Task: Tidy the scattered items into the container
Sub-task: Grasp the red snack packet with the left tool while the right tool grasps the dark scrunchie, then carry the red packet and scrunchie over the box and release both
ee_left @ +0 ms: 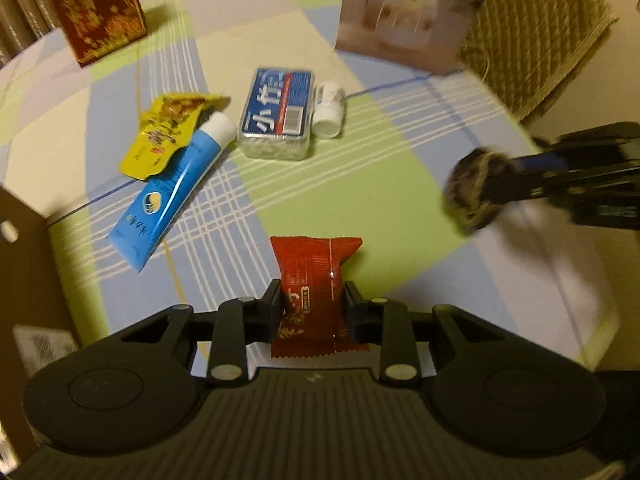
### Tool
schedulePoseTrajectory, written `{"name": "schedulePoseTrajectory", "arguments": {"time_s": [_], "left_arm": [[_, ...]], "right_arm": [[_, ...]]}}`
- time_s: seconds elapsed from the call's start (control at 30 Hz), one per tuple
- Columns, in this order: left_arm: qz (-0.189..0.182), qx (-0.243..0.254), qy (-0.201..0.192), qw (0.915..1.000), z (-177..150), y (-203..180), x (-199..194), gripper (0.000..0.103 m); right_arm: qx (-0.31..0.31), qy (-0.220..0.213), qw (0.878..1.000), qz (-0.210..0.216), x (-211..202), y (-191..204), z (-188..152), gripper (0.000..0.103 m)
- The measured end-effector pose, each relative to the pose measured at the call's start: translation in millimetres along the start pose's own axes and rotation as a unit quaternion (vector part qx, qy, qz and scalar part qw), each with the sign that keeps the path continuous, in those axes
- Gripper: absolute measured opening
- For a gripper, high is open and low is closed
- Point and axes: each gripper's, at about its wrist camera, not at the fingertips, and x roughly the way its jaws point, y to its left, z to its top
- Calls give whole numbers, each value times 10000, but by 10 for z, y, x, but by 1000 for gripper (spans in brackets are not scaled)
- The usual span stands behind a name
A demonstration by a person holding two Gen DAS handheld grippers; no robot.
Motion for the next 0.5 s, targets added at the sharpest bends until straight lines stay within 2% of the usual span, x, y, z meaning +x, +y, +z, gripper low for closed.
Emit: {"name": "schedulePoseTrajectory", "arguments": {"time_s": [0.23, 0.37, 0.5], "left_arm": [[308, -290, -662, 9969, -325, 132, -736, 26], [580, -582, -1028, 9913, -567, 340, -1177, 26], [914, -910, -1228, 9840, -857, 583, -1530, 26]], "right_arm": [[-205, -1, 9988, 452, 9, 368, 114, 19], [-386, -21, 9960, 805, 37, 679, 216, 19], [-609, -40, 9910, 1192, 91, 1047, 332, 19]]}}
